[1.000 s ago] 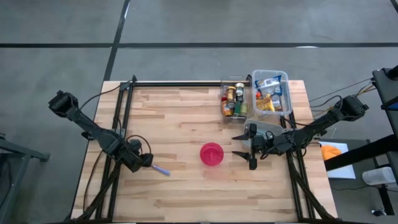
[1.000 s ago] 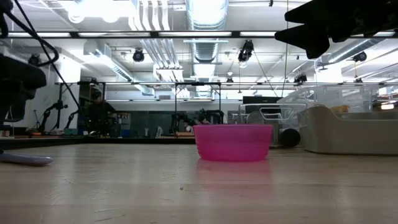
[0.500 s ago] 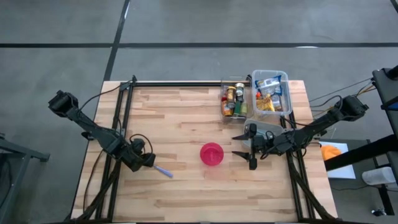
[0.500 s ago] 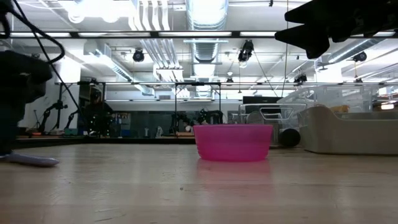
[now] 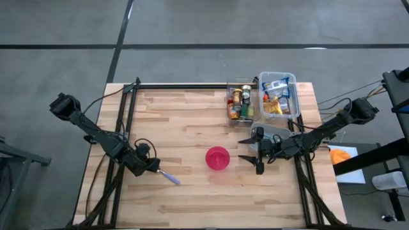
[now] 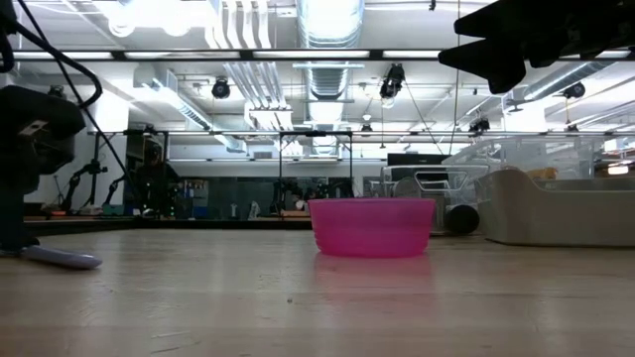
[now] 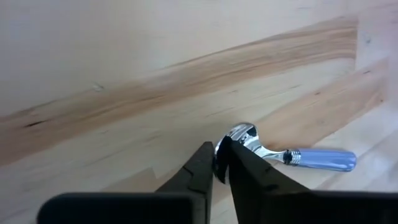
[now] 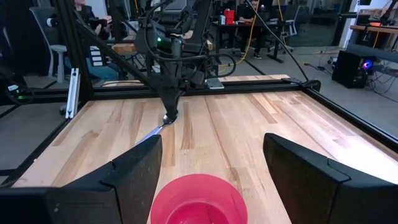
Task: Pick & Place Food Item
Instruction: Put the purple spoon into the gray bin
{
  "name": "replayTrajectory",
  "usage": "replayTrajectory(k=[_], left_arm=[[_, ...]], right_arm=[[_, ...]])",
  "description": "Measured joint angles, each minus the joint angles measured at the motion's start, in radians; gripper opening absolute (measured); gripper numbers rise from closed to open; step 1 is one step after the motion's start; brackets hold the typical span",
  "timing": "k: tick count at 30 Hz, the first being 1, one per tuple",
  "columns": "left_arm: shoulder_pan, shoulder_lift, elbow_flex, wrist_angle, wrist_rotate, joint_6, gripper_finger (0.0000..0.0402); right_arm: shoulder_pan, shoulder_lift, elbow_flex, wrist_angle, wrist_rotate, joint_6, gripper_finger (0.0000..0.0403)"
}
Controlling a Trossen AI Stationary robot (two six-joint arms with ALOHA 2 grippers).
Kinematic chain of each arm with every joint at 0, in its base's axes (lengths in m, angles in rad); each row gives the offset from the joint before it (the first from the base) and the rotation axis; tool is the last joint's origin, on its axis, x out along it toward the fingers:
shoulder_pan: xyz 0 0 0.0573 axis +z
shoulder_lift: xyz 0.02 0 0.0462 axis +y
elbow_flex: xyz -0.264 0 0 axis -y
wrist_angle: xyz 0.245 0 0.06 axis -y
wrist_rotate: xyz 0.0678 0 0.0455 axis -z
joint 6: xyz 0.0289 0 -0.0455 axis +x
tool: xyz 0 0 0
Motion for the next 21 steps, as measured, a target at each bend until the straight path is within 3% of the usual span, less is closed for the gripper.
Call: replayTrajectory(k=[9,21], left_arm=[[0.000,0.000,-0.016,0.048,-0.018,0.041,0.0025],[0.000,0.000,-0.014,0.106,-0.162,0.156,0.0002]], right_arm=[[0.000,0.000,0.000,0.000,0.000,0.000,0.0276],[0.000,0.000,0.000,0.000,0.000,0.000,0.0276]])
